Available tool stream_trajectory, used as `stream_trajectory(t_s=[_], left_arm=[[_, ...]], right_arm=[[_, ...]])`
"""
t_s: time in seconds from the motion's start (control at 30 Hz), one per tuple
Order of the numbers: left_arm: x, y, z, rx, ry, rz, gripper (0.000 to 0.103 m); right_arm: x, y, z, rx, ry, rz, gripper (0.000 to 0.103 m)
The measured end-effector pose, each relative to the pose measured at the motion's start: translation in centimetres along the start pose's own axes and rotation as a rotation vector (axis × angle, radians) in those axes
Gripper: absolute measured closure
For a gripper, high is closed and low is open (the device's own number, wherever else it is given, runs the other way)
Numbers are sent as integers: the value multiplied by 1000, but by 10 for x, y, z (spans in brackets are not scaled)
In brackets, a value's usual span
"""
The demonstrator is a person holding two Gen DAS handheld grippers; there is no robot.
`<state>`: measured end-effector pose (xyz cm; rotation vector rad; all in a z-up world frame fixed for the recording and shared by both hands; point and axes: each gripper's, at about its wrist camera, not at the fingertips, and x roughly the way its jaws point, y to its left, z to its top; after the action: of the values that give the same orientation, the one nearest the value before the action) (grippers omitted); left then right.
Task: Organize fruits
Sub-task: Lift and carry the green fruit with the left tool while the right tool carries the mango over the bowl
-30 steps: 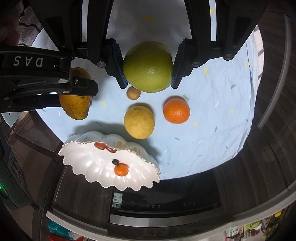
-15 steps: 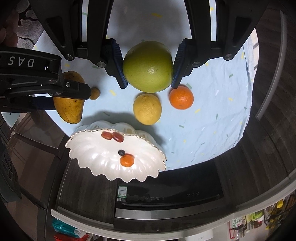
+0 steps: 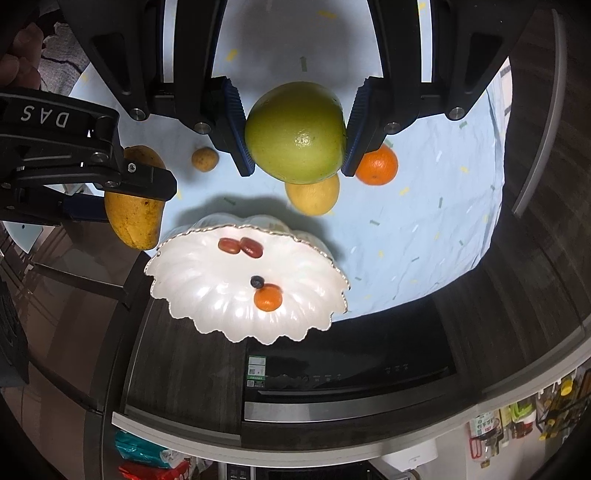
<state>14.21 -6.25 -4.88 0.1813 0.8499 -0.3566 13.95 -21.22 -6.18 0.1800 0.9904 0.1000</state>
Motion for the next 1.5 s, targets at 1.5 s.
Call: stream_trajectory(t_s=[1.5], left_arm=[[60,-10,94,-13,-30,-4,56]], right_arm=[[22,-58,70,-49,-163,-83,44]])
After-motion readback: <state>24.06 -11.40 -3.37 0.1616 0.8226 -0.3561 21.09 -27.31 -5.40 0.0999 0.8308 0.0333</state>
